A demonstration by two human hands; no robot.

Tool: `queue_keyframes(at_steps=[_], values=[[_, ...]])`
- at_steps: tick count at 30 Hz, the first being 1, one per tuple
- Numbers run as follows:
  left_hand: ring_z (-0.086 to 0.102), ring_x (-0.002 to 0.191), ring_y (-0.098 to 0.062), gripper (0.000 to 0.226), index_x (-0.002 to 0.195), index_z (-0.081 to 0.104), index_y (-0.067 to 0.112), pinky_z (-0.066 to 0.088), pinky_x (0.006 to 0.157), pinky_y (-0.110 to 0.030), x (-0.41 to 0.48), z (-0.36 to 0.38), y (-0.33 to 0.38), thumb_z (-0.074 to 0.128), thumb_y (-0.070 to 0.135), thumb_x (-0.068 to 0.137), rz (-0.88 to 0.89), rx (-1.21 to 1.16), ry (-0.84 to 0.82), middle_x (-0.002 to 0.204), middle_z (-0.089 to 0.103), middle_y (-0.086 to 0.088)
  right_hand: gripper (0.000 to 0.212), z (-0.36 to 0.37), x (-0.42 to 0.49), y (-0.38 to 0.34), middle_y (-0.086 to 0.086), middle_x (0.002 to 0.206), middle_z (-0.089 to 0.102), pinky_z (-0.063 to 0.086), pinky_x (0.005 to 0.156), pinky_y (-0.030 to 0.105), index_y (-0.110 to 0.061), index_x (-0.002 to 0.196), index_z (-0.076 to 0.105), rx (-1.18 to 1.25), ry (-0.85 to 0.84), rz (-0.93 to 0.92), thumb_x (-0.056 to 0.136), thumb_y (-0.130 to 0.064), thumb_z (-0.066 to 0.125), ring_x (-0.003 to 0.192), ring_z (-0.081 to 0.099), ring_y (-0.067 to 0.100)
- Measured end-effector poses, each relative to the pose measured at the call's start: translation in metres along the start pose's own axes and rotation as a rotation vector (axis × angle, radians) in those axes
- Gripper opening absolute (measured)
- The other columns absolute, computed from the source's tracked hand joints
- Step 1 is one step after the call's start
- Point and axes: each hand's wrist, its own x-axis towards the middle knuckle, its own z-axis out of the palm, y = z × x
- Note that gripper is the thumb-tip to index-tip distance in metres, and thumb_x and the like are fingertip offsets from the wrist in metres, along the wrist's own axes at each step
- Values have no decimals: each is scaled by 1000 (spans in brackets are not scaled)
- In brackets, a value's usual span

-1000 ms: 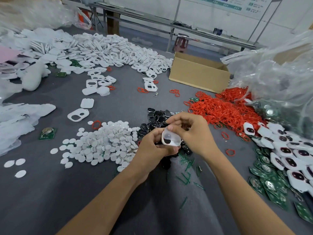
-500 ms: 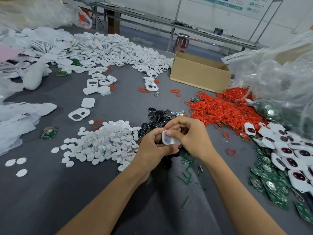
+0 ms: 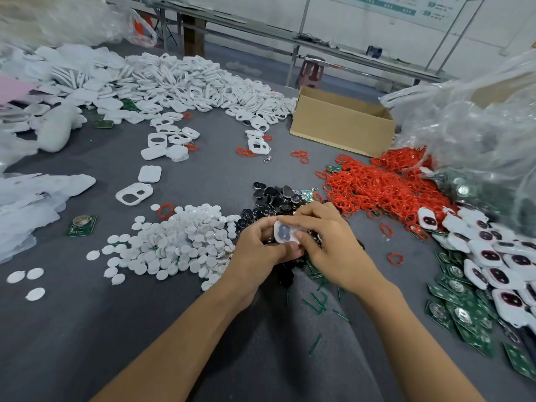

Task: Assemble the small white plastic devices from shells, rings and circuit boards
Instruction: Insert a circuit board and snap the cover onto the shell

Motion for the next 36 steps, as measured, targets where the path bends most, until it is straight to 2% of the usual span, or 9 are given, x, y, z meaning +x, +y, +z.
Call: queue_keyframes(at_steps=[4, 8, 14, 16, 19, 24, 28, 31, 36], values=[[70, 92, -22, 37, 113, 63, 0, 60, 78, -30, 0, 1, 0, 67, -15, 80, -5, -14, 11, 106, 71, -18, 42, 0, -6, 0, -2, 105, 59, 31, 86, 10, -16, 120, 66, -9, -18, 10, 87, 7, 53, 96, 44, 16], [70, 91, -23, 33, 114, 63, 2, 59, 75, -28, 0, 1, 2, 66, -11, 83, -41, -64, 26, 106, 70, -20, 45, -2, -13, -5, 2, 114, 59, 42, 84, 31, -13, 117, 67, -76, -13, -46, 82, 9, 49, 96, 45, 21], [74, 86, -28, 18, 111, 63, 3, 60, 73, -27, 2, 3, 3, 52, 0, 98, -83, -77, 52, 104, 72, -18, 52, -16, -44, 8, 9, 132, 51, 40, 89, 30, -11, 111, 69, -192, 81, 66, 71, 18, 54, 101, 47, 22], [74, 86, -29, 17, 107, 64, 5, 60, 71, -26, 2, 3, 3, 50, 1, 99, -82, -74, 63, 104, 72, -19, 57, -32, -59, 27, 13, 127, 56, 41, 93, 37, -8, 108, 71, -293, 84, 201, 61, 20, 55, 107, 49, 29], [74, 84, -30, 17, 105, 64, 5, 60, 67, -24, 2, 3, 4, 49, 0, 99, -83, -84, 76, 102, 72, -20, 53, -65, -82, 62, 18, 116, 64, 44, 93, 44, -4, 106, 71, -410, 122, 510, 61, 19, 56, 104, 54, 40], [74, 81, -31, 18, 105, 64, 4, 59, 65, -23, 2, 4, 3, 49, -2, 98, -71, -54, 89, 101, 71, -20, 46, -114, -111, 106, 17, 106, 70, 47, 69, 35, -15, 106, 73, -476, 6, 839, 77, 14, 52, 79, 58, 28], [74, 81, -30, 18, 105, 64, 6, 59, 65, -23, 2, 5, 1, 49, -2, 98, -59, -39, 97, 100, 72, -19, 20, -128, -125, 118, 6, 81, 71, 38, 67, 29, -12, 99, 76, -425, -99, 804, 82, -3, 70, 67, 55, 18], [74, 79, -30, 18, 106, 64, 7, 59, 64, -24, 1, 6, 0, 49, -1, 99, -42, -20, 104, 97, 73, -16, 21, -122, -128, 123, 2, 82, 70, 38, 68, 27, -13, 101, 74, -452, -191, 778, 81, -20, 75, 70, 56, 16], [74, 79, -29, 18, 108, 64, 6, 60, 65, -25, 0, 7, 2, 50, -1, 98, -40, -37, 100, 99, 72, -16, 15, -113, -128, 126, -7, 68, 66, 39, 59, 26, -16, 88, 74, -448, -64, 785, 75, -23, 80, 65, 58, 12]])
